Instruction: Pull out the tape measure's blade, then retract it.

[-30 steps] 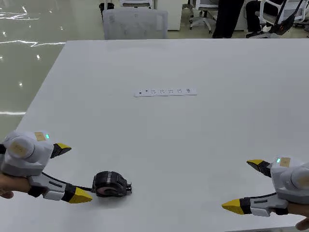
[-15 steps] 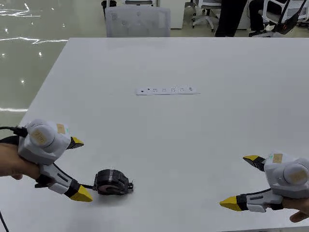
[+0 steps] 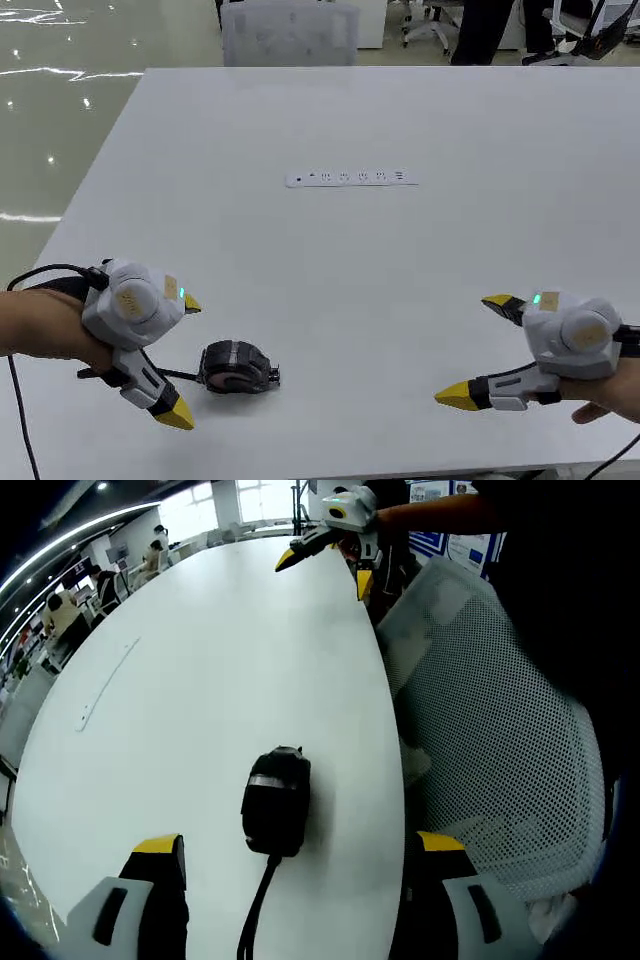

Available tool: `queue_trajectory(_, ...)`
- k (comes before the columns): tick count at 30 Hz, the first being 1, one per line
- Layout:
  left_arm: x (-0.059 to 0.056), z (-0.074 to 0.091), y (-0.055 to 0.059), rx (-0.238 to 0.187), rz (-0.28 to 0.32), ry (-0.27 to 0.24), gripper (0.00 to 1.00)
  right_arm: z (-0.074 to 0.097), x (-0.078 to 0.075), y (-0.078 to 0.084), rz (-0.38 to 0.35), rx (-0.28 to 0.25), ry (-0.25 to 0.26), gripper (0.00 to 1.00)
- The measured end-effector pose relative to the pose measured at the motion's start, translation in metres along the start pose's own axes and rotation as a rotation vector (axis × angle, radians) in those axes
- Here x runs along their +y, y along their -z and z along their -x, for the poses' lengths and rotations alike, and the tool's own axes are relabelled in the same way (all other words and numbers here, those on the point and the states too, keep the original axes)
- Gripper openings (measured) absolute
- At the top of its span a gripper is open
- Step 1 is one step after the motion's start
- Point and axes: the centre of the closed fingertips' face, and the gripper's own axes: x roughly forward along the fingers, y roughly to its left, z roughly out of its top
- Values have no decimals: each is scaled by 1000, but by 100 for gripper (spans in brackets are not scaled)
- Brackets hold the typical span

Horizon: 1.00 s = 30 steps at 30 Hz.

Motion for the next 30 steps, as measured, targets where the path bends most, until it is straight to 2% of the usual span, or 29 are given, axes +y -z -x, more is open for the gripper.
queue_trajectory(1, -2, -2, -3, -2, 4, 20, 81, -3, 1, -3, 12, 2, -8, 100)
queue_trajectory(2, -1, -2, -5, -6, 6, 17, 78, -5, 1, -6, 18, 2, -14, 100)
queue_trajectory(6, 8, -6, -14, -32, 33, 5, 74, -14, 7, -16, 59, 7, -50, 99)
queue_trajectory(8, 10, -9, -15, -29, 32, 3, 67, -17, 11, -19, 70, 7, -67, 99)
queue_trajectory(11, 13, -15, -18, -30, 31, -2, 62, -25, 20, -25, 94, 12, -109, 99)
queue_trajectory(14, 15, -21, -18, -16, 21, -7, 60, -31, 30, -34, 112, 8, -155, 98)
queue_trajectory(16, 16, -25, -18, -7, 18, -8, 57, -35, 34, -43, 100, -15, -187, 97)
queue_trajectory(17, 16, -26, -18, -2, 14, -6, 56, -36, 37, -48, 108, -24, -205, 96)
queue_trajectory(19, 16, -30, -19, 4, -11, -3, 56, -36, 45, -60, 178, -52, -245, 94)
queue_trajectory(20, 16, -31, -19, 13, -20, -1, 55, -35, 47, -62, 169, -43, -253, 95)
queue_trajectory(21, 16, -33, -18, 20, -29, 1, 53, -36, 50, -68, 167, -57, -270, 94)
queue_trajectory(24, 18, -38, -17, 34, -45, -4, 46, -39, 47, -75, 216, -63, -258, 92)
queue_trajectory(26, 20, -42, -16, 40, -51, -4, 43, -43, 46, -77, 207, -68, -257, 90)
queue_trajectory(28, 21, -44, -12, 68, -68, 3, 32, -47, 47, -79, 209, -70, -252, 90)
queue_trajectory(29, 22, -45, -12, 69, -58, -3, 31, -51, 48, -79, 198, -72, -250, 90)
queue_trajectory(30, 19, -45, -12, 72, -57, 13, 31, -53, 50, -79, 193, -72, -253, 90)
